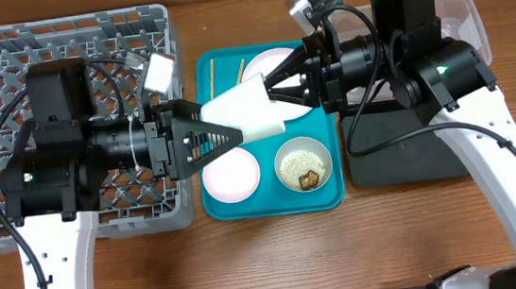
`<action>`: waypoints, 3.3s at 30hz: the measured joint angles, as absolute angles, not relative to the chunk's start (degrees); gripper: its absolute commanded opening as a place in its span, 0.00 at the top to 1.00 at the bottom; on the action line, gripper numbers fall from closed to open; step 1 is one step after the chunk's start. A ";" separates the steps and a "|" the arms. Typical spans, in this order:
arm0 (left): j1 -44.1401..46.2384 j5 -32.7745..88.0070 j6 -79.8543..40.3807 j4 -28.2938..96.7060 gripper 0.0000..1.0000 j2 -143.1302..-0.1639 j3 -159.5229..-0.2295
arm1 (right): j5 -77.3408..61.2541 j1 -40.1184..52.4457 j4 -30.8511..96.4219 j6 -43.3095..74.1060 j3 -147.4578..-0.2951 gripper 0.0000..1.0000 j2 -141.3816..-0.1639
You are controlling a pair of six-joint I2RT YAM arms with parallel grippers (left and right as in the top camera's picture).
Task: Sort waste into correct bins and load items into the dishwasher
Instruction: 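Hand the white cup from the right gripper to the left gripper, then lower the white cup into the dish rack with the left gripper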
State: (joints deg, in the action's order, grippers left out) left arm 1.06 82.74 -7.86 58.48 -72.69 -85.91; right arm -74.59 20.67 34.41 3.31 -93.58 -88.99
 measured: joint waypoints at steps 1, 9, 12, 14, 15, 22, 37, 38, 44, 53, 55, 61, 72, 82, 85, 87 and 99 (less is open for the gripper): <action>1.06 82.67 -7.70 58.48 0.23 -72.73 -85.91 | -74.54 20.67 34.33 4.19 -93.58 0.96 -88.99; 1.10 81.97 -7.25 58.26 0.15 -72.77 -85.91 | -74.30 20.67 35.62 5.78 -93.58 0.96 -88.99; 1.13 81.91 -7.07 57.47 0.07 -72.77 -85.91 | -73.80 20.67 36.12 6.02 -93.58 0.96 -88.99; 1.15 81.97 -7.09 57.04 0.07 -72.77 -85.91 | -73.36 20.67 36.34 6.00 -93.58 0.96 -88.99; 1.15 82.00 -7.09 56.95 0.09 -72.77 -85.91 | -73.23 20.67 36.45 6.02 -93.58 0.96 -88.99; 1.15 81.87 -7.07 56.29 0.18 -72.77 -85.91 | -74.06 20.67 36.47 6.00 -93.58 0.96 -88.99; 1.10 82.72 -6.90 55.64 0.10 -72.77 -85.91 | -74.81 20.67 35.99 5.98 -93.58 0.96 -88.99; 1.10 82.74 -6.90 55.64 0.12 -72.77 -85.91 | -74.83 20.67 35.99 6.02 -93.58 0.96 -88.99; 1.10 82.76 -6.87 55.09 0.06 -72.77 -85.93 | -75.16 20.67 36.49 6.00 -93.58 0.96 -88.99; 1.04 82.52 -6.87 53.54 0.23 -72.79 -85.91 | -75.85 20.67 36.71 5.98 -93.58 0.96 -88.99; 1.04 82.52 -6.87 53.54 0.27 -72.77 -85.91 | -76.03 20.67 36.69 6.00 -93.58 0.96 -88.99; 1.04 82.52 -6.85 53.49 0.32 -72.77 -85.91 | -76.03 20.67 36.69 6.04 -93.58 0.46 -88.99; -2.37 62.41 -6.92 63.16 0.30 -72.77 -85.93 | -62.06 18.15 42.33 8.45 -93.58 0.29 -87.83; -19.35 24.03 -12.05 80.20 0.40 -71.68 -85.93 | -34.15 20.01 62.04 10.48 -93.56 0.28 -86.08; -24.18 11.64 -14.74 81.06 0.38 -71.66 -85.93 | -30.50 20.73 62.81 10.46 -93.56 0.28 -86.08; -25.80 7.57 -15.75 80.97 0.39 -71.66 -85.93 | -29.61 20.78 62.74 10.48 -93.56 0.28 -86.08; -30.13 -2.17 -18.48 73.47 0.36 -81.71 -85.91 | -27.22 20.78 62.61 10.48 -93.56 0.28 -86.08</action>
State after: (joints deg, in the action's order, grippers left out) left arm -30.13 -2.17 -18.48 73.47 -81.71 -85.91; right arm -27.22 20.78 62.61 10.48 -93.56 -86.08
